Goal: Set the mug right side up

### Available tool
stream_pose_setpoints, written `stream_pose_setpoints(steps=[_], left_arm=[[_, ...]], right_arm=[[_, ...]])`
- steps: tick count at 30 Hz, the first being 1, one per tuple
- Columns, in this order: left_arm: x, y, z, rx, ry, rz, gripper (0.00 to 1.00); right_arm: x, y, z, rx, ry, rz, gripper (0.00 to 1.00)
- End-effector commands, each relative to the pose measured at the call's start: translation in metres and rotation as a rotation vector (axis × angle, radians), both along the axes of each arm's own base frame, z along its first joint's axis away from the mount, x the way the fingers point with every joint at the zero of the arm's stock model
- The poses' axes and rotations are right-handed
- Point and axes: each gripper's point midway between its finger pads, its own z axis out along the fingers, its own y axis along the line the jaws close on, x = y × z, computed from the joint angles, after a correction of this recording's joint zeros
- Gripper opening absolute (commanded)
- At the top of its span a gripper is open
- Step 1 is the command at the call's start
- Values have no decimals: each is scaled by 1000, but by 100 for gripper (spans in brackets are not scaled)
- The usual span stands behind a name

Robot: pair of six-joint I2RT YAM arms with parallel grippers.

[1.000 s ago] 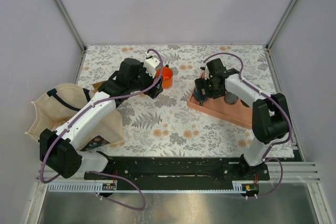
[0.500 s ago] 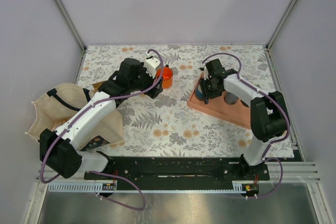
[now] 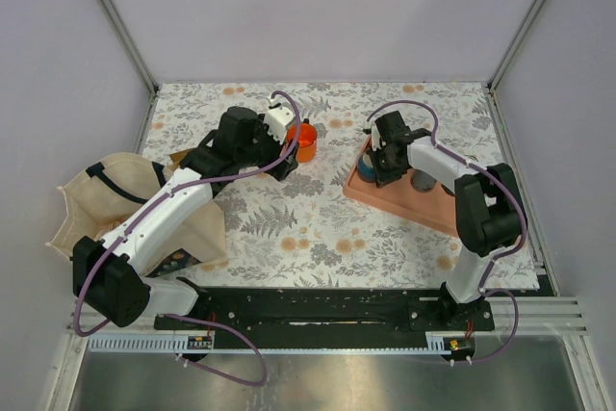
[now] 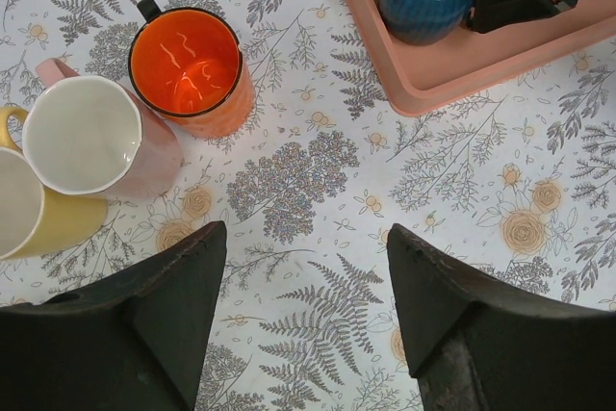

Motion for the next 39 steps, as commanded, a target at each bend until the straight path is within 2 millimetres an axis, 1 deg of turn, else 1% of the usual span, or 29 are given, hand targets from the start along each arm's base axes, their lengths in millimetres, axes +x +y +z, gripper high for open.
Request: stream_pose_setpoints(steps=[1,3,5,8,10,12,14,16,18,19,20,21,22,23,24,25,26,29,31,33,35,38,39], left_arm=[[6,-5,27,-47,-74,-21,70],[8,-6,29,-43,-86,-26,70],[12,-5,32,-30,-111,-26,70],[17,-4,38,5,-167,-56,70],[19,-5,45,10,-227,-81,70],[19,-8,62,1,-347,-125,70],[18,-8,82,12,-493,-158,70],[20,-5,100,55,-667,-180,71],[22,0,121,96,-869,-170,73],[22,3,129,143,-985,-176,74],[22,4,131,177,-1058,-181,75],[24,7,137,218,-1144,-170,75],[26,10,134,258,-1197,-160,75],[27,12,139,292,-1270,-145,75],[27,14,137,325,-1332,-139,75],[24,14,136,340,-1391,-140,75],[20,13,141,342,-1452,-135,75],[10,4,144,322,-1549,-188,74],[4,-7,143,308,-1590,-244,73],[4,-16,142,301,-1634,-280,72],[3,-21,148,292,-1704,-285,70],[-1,-30,160,271,-1806,-298,65],[-2,-34,162,259,-1832,-310,61]], right_arm=[[-2,6,43,45,-85,48,0],[-14,11,57,86,-80,81,0],[-24,19,79,150,-92,125,0],[-30,33,119,246,-163,203,0],[-31,42,144,298,-199,243,0],[-31,55,170,364,-209,296,0],[-28,68,193,425,-209,343,0],[-28,86,208,515,-169,393,0],[-35,105,224,628,-97,428,0],[-42,115,234,709,-41,459,0],[-46,122,237,757,18,461,0],[-49,128,241,808,73,462,0],[-51,131,244,840,118,463,0],[-51,134,249,860,137,467,0],[-51,135,249,880,152,471,0],[-52,137,252,900,168,462,0],[-52,137,255,919,179,459,0],[-58,140,257,962,223,469,0],[-59,139,259,993,246,469,0],[-58,139,258,1005,256,463,0],[-60,140,256,1012,275,457,0],[-60,140,255,1027,299,451,0],[-60,140,255,1036,305,454,0]])
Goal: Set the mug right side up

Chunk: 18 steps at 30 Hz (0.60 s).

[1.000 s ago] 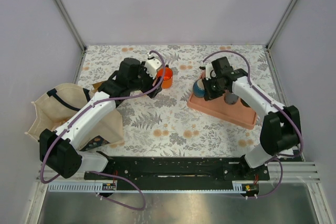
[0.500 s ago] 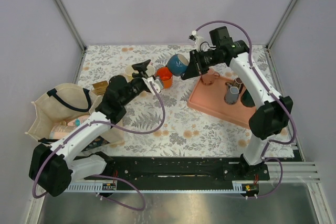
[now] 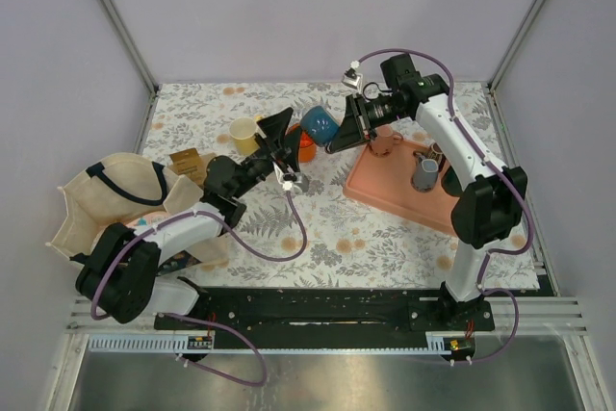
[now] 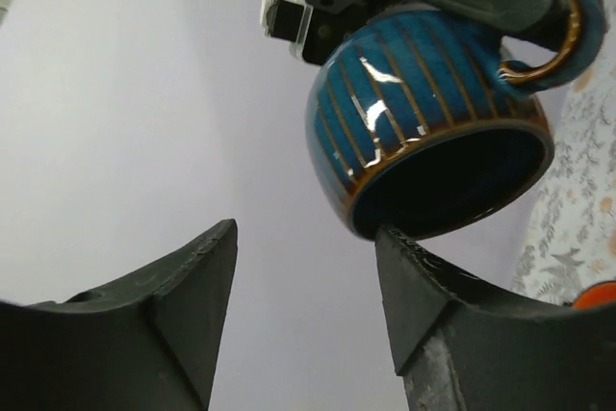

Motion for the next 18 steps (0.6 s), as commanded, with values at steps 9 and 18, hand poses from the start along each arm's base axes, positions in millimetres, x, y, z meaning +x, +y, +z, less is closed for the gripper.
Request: stream_pose_setpoints(steps=[9,18], left_arm=[[-31,-35,56,-12,-330,-225,22],[-12,-35,48,-41,-265,-183,0]], right_arm=[[-3,5,24,127,44,36,0],[3,-1,11,84,77,-21,49]])
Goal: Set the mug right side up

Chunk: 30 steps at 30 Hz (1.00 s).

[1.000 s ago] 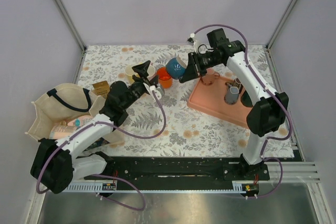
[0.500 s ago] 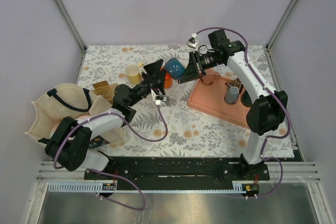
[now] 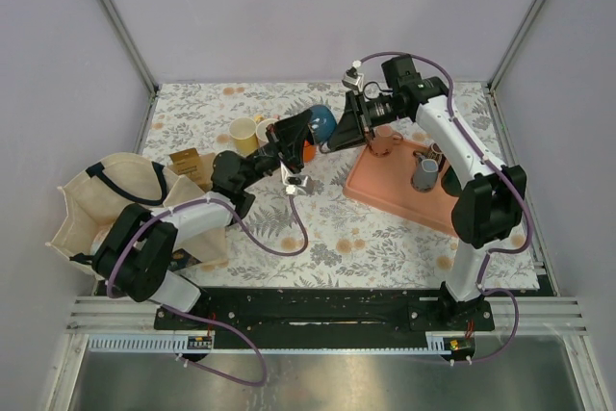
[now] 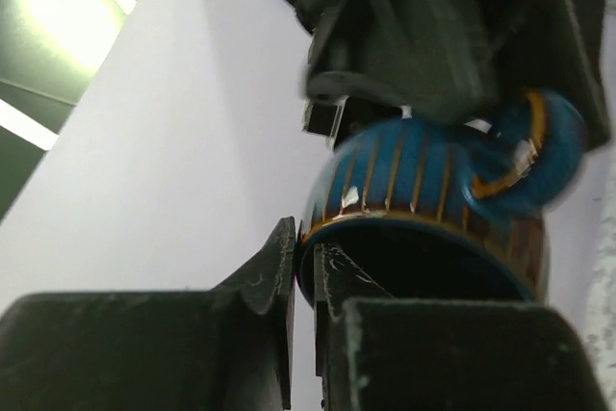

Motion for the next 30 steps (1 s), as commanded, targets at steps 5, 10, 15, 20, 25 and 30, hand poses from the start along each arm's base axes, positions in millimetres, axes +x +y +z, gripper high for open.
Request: stream_pose_setpoints(steps=[5,10,15,20,25,30], left_arm=[[11,0,15,-49,96,13,0],[23,-2,-19,84,558,53,0],[22,-12,-52,232,1031,181,0],[35,-29,-70,175,1456,406,0],[38,-43,-101,45,1802,601,0],[40,-48,-136,-68,1930,741,0]], right_arm=[[15,-37,14,-93,-218,-145,92],[23,-100,25,-310,-449,-289,98],[45,-177,34,-690,-709,-574,100],[41,-219,58,-766,-693,-853,99],[19,-217,59,-701,-663,-894,100],[10,-219,48,-703,-658,-888,100]])
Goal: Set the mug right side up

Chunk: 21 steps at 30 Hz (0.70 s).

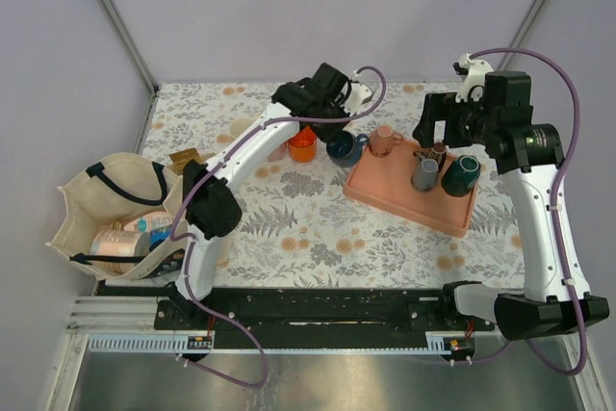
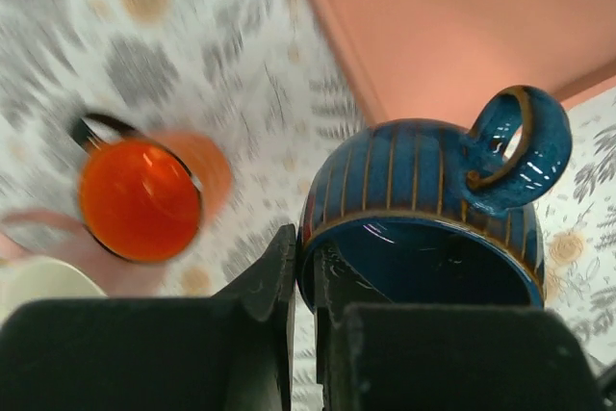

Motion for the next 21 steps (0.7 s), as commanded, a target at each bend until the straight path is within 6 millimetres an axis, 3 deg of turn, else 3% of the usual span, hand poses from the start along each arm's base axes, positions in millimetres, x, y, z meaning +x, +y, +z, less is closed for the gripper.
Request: stream_pose_setpoints(steps=[1,8,13,18,21], left_arm=[[-19,18,-16,27,158,252,0],[-4,17,-52,67,168,472,0],[-14,37,-95,170,233,596,0],[-33,58,-124,236,327,692,0],[-37,60,-138,254,364,704,0]], right_arm=[[-1,-9,1,15,-32,-57,100],[-11,-14,-29,24,39,-69,99],[-12,-7,-41,64,91,-45,99],[-8,-9,-43,58,102,-48,99],[-5,-13,-42,54,96,-74,99]])
